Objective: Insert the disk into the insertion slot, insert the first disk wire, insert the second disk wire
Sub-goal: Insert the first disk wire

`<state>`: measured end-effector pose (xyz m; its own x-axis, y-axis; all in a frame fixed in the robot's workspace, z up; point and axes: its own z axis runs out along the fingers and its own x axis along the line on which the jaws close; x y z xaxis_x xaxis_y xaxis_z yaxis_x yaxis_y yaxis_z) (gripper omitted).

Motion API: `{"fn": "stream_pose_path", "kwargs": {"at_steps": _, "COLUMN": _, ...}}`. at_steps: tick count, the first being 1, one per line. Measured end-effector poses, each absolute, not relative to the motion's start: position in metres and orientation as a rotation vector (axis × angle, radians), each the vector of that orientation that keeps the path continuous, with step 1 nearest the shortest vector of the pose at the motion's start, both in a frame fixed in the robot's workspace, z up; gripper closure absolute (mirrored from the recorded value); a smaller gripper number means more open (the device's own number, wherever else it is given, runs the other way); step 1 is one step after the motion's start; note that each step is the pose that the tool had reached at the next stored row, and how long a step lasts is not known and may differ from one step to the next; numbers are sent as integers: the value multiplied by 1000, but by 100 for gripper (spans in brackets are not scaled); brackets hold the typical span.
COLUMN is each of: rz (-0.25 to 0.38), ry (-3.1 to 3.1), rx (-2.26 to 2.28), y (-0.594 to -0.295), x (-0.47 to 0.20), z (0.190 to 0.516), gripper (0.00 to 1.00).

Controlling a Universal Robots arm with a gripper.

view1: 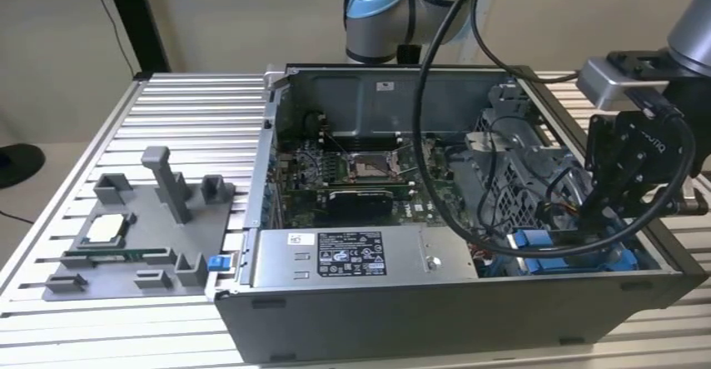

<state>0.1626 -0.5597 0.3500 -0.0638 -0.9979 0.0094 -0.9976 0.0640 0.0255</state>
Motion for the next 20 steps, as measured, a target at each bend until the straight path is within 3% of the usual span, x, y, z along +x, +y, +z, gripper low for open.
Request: {"fn": "stream_pose_path", "kwargs": {"at_steps": 20, "rz": -17, "ry": -2232, "rx": 2178, "y": -560, "x": 166, "z": 347, "gripper": 100}}
